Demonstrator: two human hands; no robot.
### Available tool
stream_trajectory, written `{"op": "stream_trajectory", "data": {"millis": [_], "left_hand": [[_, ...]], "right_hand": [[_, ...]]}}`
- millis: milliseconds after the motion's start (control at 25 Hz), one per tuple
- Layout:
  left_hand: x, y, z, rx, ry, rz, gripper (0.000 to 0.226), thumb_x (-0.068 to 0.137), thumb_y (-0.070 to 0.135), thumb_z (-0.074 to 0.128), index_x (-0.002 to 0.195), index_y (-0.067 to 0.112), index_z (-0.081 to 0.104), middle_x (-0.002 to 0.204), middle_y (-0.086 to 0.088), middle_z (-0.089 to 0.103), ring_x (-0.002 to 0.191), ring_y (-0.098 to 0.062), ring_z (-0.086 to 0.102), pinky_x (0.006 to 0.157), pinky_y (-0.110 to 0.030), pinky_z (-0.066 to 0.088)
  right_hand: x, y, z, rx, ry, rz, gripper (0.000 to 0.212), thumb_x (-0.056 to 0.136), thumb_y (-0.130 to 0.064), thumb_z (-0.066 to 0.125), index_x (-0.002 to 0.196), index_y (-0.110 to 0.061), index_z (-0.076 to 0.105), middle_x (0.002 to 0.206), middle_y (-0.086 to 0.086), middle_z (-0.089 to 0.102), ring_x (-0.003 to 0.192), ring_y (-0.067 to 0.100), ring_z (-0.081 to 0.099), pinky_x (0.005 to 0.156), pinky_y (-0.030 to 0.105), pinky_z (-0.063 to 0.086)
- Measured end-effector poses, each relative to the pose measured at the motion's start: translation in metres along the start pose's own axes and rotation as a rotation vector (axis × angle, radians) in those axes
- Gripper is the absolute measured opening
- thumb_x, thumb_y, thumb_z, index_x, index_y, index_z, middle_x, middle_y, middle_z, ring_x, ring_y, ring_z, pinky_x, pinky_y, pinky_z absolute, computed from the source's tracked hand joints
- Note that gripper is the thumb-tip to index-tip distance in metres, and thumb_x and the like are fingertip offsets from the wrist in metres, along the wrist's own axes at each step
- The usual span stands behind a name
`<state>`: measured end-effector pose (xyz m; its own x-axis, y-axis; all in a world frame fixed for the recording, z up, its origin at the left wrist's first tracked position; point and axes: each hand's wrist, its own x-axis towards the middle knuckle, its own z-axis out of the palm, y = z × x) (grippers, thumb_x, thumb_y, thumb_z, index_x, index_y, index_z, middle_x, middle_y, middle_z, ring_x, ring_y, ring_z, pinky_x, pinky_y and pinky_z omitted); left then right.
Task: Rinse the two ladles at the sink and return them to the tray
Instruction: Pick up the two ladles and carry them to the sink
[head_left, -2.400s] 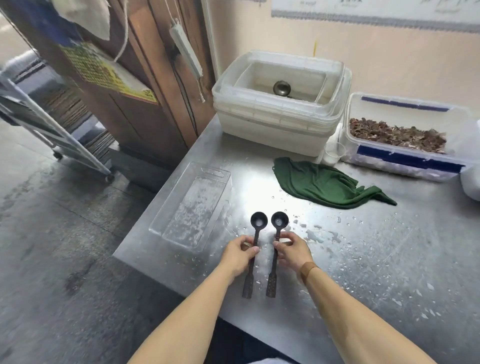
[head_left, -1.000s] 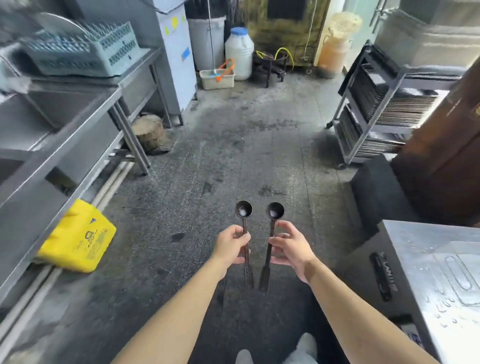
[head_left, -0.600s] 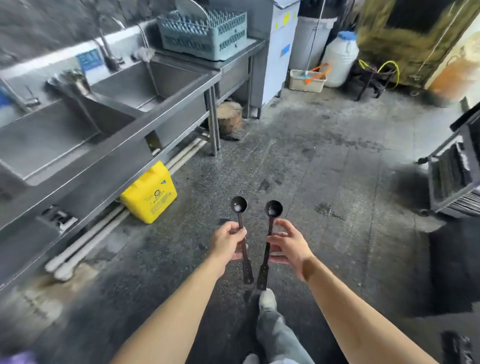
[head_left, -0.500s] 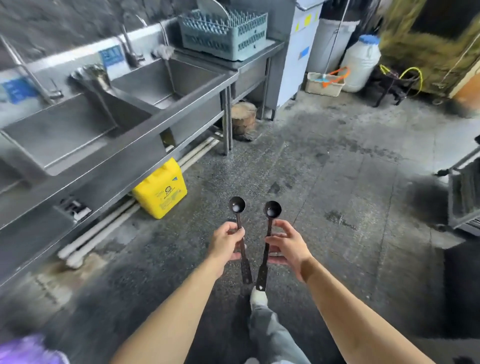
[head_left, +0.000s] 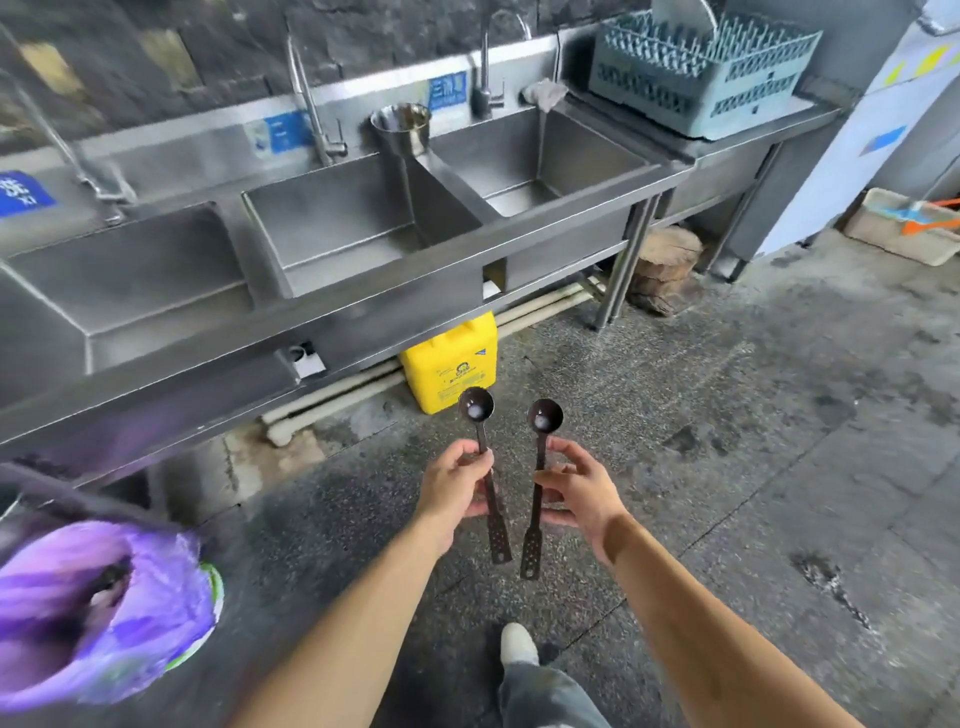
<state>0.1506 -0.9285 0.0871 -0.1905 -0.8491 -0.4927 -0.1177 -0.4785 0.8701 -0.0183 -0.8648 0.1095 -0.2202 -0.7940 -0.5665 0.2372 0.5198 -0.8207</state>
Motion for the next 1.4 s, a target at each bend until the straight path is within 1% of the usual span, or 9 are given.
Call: {"op": "stream_trajectory", "data": {"millis": [120,200,400,520,640,800,1160,1280,1400], "left_hand": [[0.017,0.015,-0.010,-0.058,0.093,0.006,0.003,0.085,0.025,0.073,0.083,0.027,0.072,0.074,0.008,0.072,0.065,-0.009,0.073,0.051,-0.026,0.056],[0.027,0.023,-0.021,-0.103,0.149,0.004,0.004,0.085,0.024,0.073,0.086,0.028,0.073,0.071,0.012,0.072,0.066,-0.008,0.072,0.053,-0.028,0.057],[0.042,0.037,-0.064,-0.190,0.296,0.011,0.013,0.089,0.016,0.068,0.095,0.027,0.073,0.081,0.004,0.070,0.070,-0.011,0.071,0.058,-0.031,0.059],[0.042,0.042,-0.096,-0.227,0.365,0.022,0.016,0.091,0.015,0.067,0.093,0.030,0.073,0.080,0.003,0.071,0.075,-0.016,0.073,0.063,-0.033,0.062],[0.044,0.040,-0.131,-0.249,0.442,0.032,0.023,0.090,0.012,0.067,0.084,0.034,0.073,0.070,0.010,0.072,0.069,-0.011,0.073,0.054,-0.024,0.057],[0.047,0.036,-0.188,-0.266,0.493,0.023,0.017,0.089,0.014,0.068,0.100,0.027,0.070,0.077,0.009,0.072,0.072,-0.011,0.075,0.059,-0.028,0.059],[0.061,0.035,-0.328,-0.330,0.533,0.019,0.018,0.090,0.013,0.065,0.102,0.025,0.069,0.087,0.002,0.072,0.068,-0.006,0.073,0.055,-0.025,0.058],[0.063,0.042,-0.371,-0.327,0.546,0.029,0.019,0.091,0.011,0.065,0.094,0.029,0.069,0.085,0.003,0.069,0.062,0.000,0.069,0.053,-0.025,0.057],[0.069,0.049,-0.412,-0.326,0.568,0.042,0.022,0.091,0.010,0.064,0.091,0.032,0.068,0.090,0.001,0.070,0.074,-0.008,0.070,0.056,-0.028,0.058]], "right_hand": [[0.034,-0.024,0.014,-0.046,-0.072,0.022,0.034,0.086,-0.001,0.060,0.110,-0.026,0.062,0.079,-0.001,0.064,0.056,0.009,0.060,0.056,0.028,0.056],[0.056,-0.040,0.028,-0.075,-0.128,0.025,0.033,0.087,-0.001,0.060,0.109,-0.025,0.061,0.070,-0.005,0.066,0.049,0.007,0.060,0.050,0.024,0.053],[0.094,-0.071,0.074,-0.158,-0.271,0.020,0.033,0.087,0.002,0.058,0.110,-0.022,0.061,0.076,-0.001,0.064,0.046,0.007,0.060,0.045,0.023,0.051],[0.108,-0.081,0.108,-0.201,-0.352,0.030,0.034,0.086,0.002,0.059,0.111,-0.021,0.062,0.083,0.003,0.068,0.057,0.014,0.062,0.048,0.025,0.053],[0.121,-0.083,0.149,-0.270,-0.440,0.012,0.034,0.085,-0.004,0.063,0.110,-0.027,0.063,0.088,0.001,0.074,0.066,0.016,0.067,0.057,0.027,0.053],[0.136,-0.079,0.209,-0.360,-0.554,-0.020,0.032,0.085,-0.011,0.067,0.108,-0.032,0.064,0.081,-0.008,0.077,0.066,0.008,0.072,0.060,0.027,0.054],[0.160,-0.074,0.365,-0.408,-0.601,-0.026,0.034,0.085,-0.011,0.070,0.110,-0.033,0.064,0.087,-0.008,0.078,0.072,0.009,0.073,0.062,0.026,0.055],[0.163,-0.074,0.414,-0.401,-0.589,-0.036,0.038,0.083,-0.010,0.072,0.112,-0.035,0.065,0.093,-0.006,0.076,0.078,0.010,0.073,0.061,0.025,0.055],[0.169,-0.076,0.455,-0.390,-0.583,-0.043,0.041,0.083,-0.010,0.072,0.116,-0.033,0.064,0.101,-0.004,0.073,0.088,0.015,0.070,0.059,0.023,0.055]]}}
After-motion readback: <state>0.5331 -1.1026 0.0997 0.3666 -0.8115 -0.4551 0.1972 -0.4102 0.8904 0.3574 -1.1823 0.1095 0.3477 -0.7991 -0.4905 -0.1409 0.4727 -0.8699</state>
